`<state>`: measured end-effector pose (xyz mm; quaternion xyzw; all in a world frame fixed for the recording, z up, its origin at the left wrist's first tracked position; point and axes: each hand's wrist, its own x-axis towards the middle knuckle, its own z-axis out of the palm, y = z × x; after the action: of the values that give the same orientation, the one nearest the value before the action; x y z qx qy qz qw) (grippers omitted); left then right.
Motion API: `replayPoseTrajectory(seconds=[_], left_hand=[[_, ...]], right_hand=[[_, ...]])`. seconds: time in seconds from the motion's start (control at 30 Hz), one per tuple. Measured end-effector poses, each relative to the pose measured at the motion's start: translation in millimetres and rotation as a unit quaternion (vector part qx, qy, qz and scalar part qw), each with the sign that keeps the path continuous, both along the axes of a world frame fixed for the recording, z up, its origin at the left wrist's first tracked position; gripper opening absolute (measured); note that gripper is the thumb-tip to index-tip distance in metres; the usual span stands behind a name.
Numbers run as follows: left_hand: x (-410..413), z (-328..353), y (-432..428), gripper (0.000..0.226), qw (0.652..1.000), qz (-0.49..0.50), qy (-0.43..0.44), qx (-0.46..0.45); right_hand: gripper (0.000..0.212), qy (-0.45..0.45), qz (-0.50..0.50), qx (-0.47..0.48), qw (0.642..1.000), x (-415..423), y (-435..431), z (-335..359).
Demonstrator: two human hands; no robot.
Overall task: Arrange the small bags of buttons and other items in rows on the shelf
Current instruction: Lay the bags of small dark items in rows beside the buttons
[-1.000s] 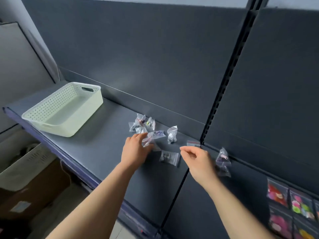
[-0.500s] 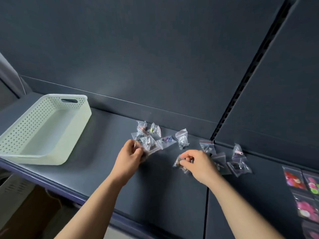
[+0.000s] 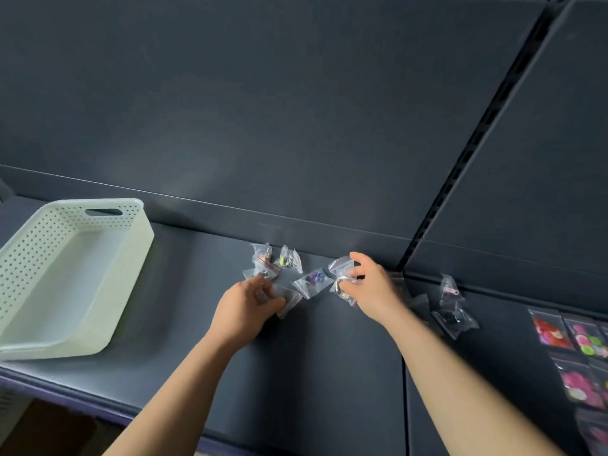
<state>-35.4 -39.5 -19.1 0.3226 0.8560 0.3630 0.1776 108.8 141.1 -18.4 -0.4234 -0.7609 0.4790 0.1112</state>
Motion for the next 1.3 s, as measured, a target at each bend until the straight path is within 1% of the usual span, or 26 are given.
replayPoseTrajectory(seconds=[0.07, 0.1, 0.17, 0.27, 0.3, 0.37, 0.4, 0.47, 0.5, 0.53, 0.63, 0.73, 0.77, 0.83, 0.9, 0.97, 1.03, 1.13, 1.17, 1.23, 1.3], left_hand=[[3, 5, -7, 0.024, 0.997, 0.010, -0.049, 0.056], [6, 8, -9, 0.027, 0.994, 0.015, -0.074, 0.080], [12, 16, -8, 0.024, 0.982, 0.025, -0.138, 0.129], [27, 30, 5, 0.014, 0.944, 0.028, -0.253, 0.208], [35, 35, 12, 0.012, 0.932, 0.022, -0.281, 0.227], [55, 46, 25, 0.022, 0.916, -0.003, -0.316, 0.246], [65, 49, 31, 0.025, 0.915, -0.017, -0.321, 0.245], [88, 53, 42, 0.022, 0.917, -0.042, -0.320, 0.234], [101, 54, 47, 0.020, 0.918, -0.055, -0.320, 0.226], [115, 55, 53, 0.020, 0.920, -0.069, -0.320, 0.218], [167, 60, 70, 0.024, 0.918, -0.123, -0.328, 0.187], [227, 65, 87, 0.009, 0.912, -0.192, -0.324, 0.161], [249, 67, 93, 0.003, 0.911, -0.213, -0.318, 0.154], [297, 68, 103, 0.009, 0.907, -0.248, -0.305, 0.148], [349, 70, 111, 0.018, 0.899, -0.280, -0.304, 0.143], [401, 72, 118, 0.022, 0.885, -0.312, -0.319, 0.135], [452, 73, 125, 0.020, 0.866, -0.343, -0.344, 0.120], [524, 73, 138, 0.020, 0.845, -0.385, -0.359, 0.094], [545, 73, 142, 0.018, 0.841, -0.394, -0.359, 0.092], [582, 71, 149, 0.009, 0.836, -0.407, -0.357, 0.092], [609, 69, 159, 0.010, 0.832, -0.410, -0.363, 0.093]], right_hand=[[0.057, -0.010, -0.015, -0.015, 1.000, 1, -1, 2], [0.055, 0.003, -0.023, -0.030, 0.999, 3, -1, 5], [0.051, 0.060, -0.042, -0.077, 0.994, 15, -6, 15], [0.046, 0.149, -0.071, -0.126, 0.978, 45, -12, 30], [0.044, 0.178, -0.086, -0.143, 0.970, 58, -13, 34], [0.040, 0.244, -0.116, -0.195, 0.943, 87, -16, 44], [0.040, 0.277, -0.133, -0.225, 0.925, 103, -17, 48], [0.041, 0.330, -0.166, -0.280, 0.886, 136, -18, 55], [0.042, 0.346, -0.176, -0.296, 0.873, 154, -18, 58], [0.040, 0.349, -0.187, -0.298, 0.869, 171, -18, 61], [0.024, 0.337, -0.233, -0.270, 0.872, 227, -22, 66], [0.014, 0.309, -0.303, -0.210, 0.876, 286, -28, 68], [0.016, 0.309, -0.318, -0.195, 0.875, 308, -30, 69], [0.022, 0.295, -0.336, -0.169, 0.879, 357, -32, 71], [0.018, 0.279, -0.352, -0.144, 0.882, 408, -34, 74], [0.014, 0.262, -0.372, -0.126, 0.881, 458, -36, 75], [0.011, 0.240, -0.386, -0.106, 0.884, 505, -37, 75], [0.011, 0.236, -0.399, -0.078, 0.883, 565, -38, 75], [0.011, 0.231, -0.402, -0.074, 0.883, 582, -38, 74], [0.009, 0.225, -0.402, -0.066, 0.885, 613, -37, 75], [0.006, 0.227, -0.404, -0.064, 0.884, 640, -33, 75]])
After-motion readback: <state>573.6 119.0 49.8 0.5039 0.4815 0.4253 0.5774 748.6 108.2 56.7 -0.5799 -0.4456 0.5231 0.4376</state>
